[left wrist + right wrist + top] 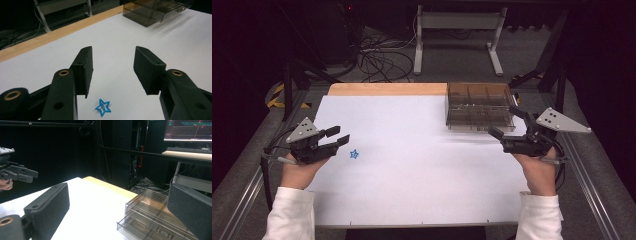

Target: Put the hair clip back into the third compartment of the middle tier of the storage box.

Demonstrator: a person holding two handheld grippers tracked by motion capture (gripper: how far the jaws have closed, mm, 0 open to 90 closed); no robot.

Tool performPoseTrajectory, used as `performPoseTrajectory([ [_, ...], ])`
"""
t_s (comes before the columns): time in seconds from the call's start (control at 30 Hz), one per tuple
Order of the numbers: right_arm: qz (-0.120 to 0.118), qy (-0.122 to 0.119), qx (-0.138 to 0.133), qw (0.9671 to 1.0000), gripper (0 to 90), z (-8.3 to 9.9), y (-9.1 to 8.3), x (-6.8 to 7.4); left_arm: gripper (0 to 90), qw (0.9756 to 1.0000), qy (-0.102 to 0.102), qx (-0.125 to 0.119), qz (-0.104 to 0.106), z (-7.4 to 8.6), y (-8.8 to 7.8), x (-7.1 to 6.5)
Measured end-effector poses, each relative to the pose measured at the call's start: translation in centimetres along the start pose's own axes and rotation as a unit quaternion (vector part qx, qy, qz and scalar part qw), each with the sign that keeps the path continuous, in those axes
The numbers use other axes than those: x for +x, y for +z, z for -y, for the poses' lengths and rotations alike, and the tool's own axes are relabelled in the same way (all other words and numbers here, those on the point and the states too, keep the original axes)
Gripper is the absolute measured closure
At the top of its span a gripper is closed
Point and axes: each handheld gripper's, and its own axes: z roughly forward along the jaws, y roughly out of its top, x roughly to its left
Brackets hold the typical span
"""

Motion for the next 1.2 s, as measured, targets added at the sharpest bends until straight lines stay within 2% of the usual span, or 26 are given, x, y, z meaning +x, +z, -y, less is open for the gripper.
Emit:
performPoseTrajectory([
  [0.57,-0.002,-0.001,0.003,1.0,5.2,0.0,0.1,0.0,53.6,0.999,0.001,0.045,0.004,1.5,2.0,0.6],
  [0.8,-0.005,-0.006,0.006,1.0,5.2,0.1,0.2,0.1,55.6,0.9974,0.001,0.073,0.002,2.5,3.1,1.0],
  [1.2,-0.007,-0.004,0.005,1.0,5.2,0.0,0.3,0.1,59.4,0.9949,0.006,0.101,-0.005,3.1,4.8,1.2],
])
